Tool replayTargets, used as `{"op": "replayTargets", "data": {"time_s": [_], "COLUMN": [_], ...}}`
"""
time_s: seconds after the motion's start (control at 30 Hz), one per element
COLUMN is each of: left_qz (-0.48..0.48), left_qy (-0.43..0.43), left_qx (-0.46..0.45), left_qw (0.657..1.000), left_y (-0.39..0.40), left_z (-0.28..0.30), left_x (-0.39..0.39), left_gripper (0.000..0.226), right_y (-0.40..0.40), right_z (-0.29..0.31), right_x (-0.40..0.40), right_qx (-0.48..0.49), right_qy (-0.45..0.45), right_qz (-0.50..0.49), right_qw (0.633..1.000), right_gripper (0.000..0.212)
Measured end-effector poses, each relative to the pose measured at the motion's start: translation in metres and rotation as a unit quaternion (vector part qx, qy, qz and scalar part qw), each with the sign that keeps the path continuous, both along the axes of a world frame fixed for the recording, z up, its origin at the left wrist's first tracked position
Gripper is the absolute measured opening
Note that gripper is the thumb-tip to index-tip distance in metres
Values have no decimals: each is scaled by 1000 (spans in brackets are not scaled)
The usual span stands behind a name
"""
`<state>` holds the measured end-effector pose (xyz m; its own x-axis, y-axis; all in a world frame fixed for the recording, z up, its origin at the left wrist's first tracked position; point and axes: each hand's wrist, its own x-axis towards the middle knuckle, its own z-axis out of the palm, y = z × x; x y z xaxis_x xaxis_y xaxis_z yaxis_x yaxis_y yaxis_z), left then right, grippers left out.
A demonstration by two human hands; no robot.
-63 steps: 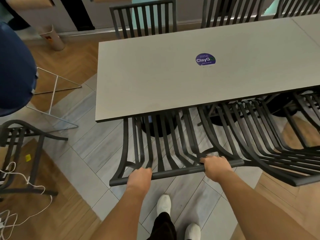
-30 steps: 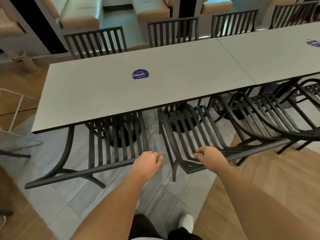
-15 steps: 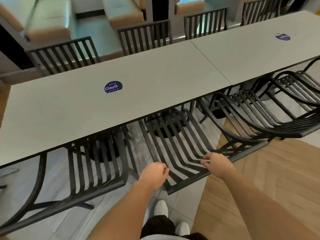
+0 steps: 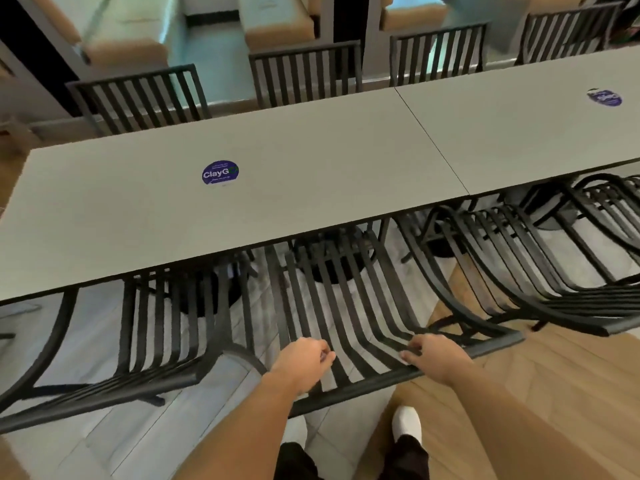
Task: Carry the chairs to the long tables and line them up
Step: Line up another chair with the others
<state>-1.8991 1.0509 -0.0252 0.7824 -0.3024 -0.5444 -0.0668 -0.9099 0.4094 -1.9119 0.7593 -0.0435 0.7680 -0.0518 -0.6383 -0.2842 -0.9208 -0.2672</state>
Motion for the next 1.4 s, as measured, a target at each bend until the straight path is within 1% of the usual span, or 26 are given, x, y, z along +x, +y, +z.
{"op": "replayTargets", "data": {"time_s": [0.07, 0.17, 0.27, 0.33, 0.37, 0.4, 0.47, 0.5, 0.53, 0.6, 0.77, 1.07, 1.4], "left_qz": [38, 80, 126, 115, 103, 94, 65, 44, 24, 9, 2, 11, -7], "left_qy": [20, 62, 100, 104, 106, 108, 93, 90, 95, 98, 94, 86, 71], "left_qx": [0, 11, 7, 17, 31, 50, 120, 157, 193, 224, 244, 237, 231], "left_qw": [999, 995, 987, 988, 988, 988, 986, 982, 976, 969, 965, 968, 970], "left_y": [-18, -43, -63, -72, -76, -79, -85, -88, -90, -95, -97, -112, -117], "left_z": [-2, -12, -21, -20, -19, -21, -24, -26, -29, -30, -36, -31, -34], "left_x": [-12, -33, -50, -57, -60, -61, -59, -58, -57, -54, -52, -36, -5], "left_gripper": [37, 49, 71, 79, 77, 68, 46, 48, 56, 67, 68, 64, 61], "right_y": [-18, -41, -59, -67, -70, -72, -74, -75, -75, -76, -84, -97, -105], "right_z": [-2, -3, 3, 5, 4, 2, -7, -11, -16, -22, -31, -39, -34], "right_x": [2, 6, 13, 18, 19, 20, 20, 19, 18, 16, 16, 26, 50], "right_qx": [5, 21, 5, -8, -12, -12, -21, -29, -36, -44, -32, -21, -12], "right_qy": [22, 25, 29, 50, 54, 50, 23, 6, -9, -30, -60, -81, -79], "right_qz": [34, 91, 194, 266, 291, 306, 323, 329, 333, 338, 347, 344, 330], "right_qw": [999, 995, 981, 963, 955, 951, 946, 944, 942, 940, 936, 935, 941], "right_gripper": [44, 67, 82, 88, 88, 83, 64, 54, 48, 42, 34, 25, 27]}}
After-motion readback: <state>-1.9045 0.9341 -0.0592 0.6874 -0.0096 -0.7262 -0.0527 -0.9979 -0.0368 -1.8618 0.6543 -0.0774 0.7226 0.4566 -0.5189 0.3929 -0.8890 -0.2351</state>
